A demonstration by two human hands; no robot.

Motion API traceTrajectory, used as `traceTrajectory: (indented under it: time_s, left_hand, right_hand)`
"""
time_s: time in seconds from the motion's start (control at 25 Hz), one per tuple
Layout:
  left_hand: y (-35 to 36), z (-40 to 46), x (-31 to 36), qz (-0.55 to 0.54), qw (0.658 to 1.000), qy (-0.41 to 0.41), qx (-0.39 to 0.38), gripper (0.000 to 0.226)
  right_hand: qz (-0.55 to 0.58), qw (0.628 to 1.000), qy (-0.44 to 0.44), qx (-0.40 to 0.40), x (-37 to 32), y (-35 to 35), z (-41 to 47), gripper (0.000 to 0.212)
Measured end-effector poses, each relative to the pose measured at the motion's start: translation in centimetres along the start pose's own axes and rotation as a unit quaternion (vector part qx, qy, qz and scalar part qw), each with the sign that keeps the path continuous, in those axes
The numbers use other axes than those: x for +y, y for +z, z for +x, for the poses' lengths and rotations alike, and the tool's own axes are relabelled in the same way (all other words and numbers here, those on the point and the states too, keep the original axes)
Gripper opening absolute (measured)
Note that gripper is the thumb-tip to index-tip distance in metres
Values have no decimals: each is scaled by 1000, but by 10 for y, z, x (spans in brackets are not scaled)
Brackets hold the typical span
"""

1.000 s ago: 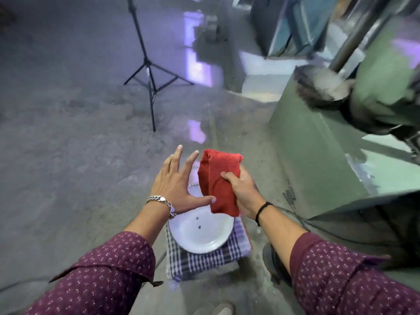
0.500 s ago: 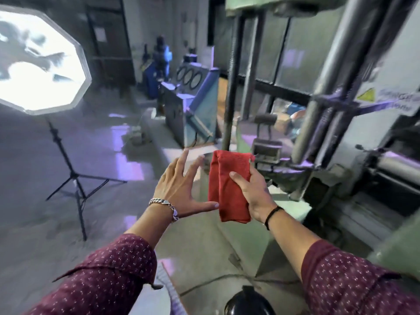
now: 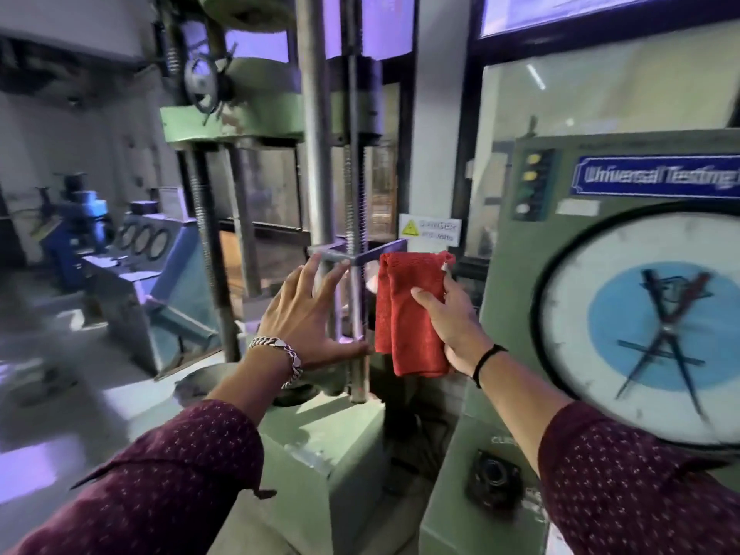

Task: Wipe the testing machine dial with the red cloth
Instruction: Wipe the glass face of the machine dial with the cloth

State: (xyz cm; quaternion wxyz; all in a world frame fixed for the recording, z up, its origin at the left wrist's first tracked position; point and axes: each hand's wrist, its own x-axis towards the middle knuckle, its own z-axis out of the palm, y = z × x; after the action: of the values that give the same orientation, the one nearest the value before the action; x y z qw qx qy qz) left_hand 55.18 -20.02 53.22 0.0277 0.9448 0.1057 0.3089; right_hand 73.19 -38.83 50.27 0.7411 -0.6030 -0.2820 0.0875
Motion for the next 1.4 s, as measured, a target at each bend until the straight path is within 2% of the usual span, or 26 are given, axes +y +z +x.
traceTrajectory:
  time_s: [0.44,0.64,0.76,0.84,0.92,1.0,1.08,1.12,1.2,1.24,1.28,1.32,1.4]
  left_hand:
    - [85,104,254,-61,990,126,-2,142]
    - [118,131,329,-84,983,164,-16,142]
    - [135,142,357,-85,981,175,-28,140]
    - [147,152,368,-89,978,187,-31,138]
    - [162,161,375,-96,975,197,-33,137]
    - [185,177,378,-109,973,201,-42,134]
    - [204,187,380,-107,971,206,-53,131]
    - [218,196,381,-110,970,210,-61,130]
    - [243,212,385,-121,966,218,-73,126]
    - [256,221,389,-128,963,224,-73,124]
    - [264,229,392,-130,962,230,-71,122]
    - [274,238,394,-133,959,238,-73,121]
    - [291,261,396,-133,954,261,-71,118]
  right_hand:
    - [-80,976,-40,199,-64,-307,-26,23]
    - [-104,963,-13,248,-69,-406,-44,36]
    - [-106,950,-20,294,-67,-448,-49,22]
    - [-127,935,-20,330,-64,-469,-47,25]
    - [-175,901,-20,396,-59,-489,-41,40]
    - [-232,842,-38,485,-54,-512,-26,50]
    - [-309,793,-58,522,-54,-528,-11,56]
    - [-367,779,-62,504,-50,-536,2,60]
    - [-536,747,-2,393,-34,-543,33,70]
    - [-613,714,37,338,-19,-548,47,72]
    - [-655,685,50,316,-4,-552,57,70]
    - [-663,673,34,326,10,-557,66,67]
    - [-615,688,-48,382,30,-567,73,58]
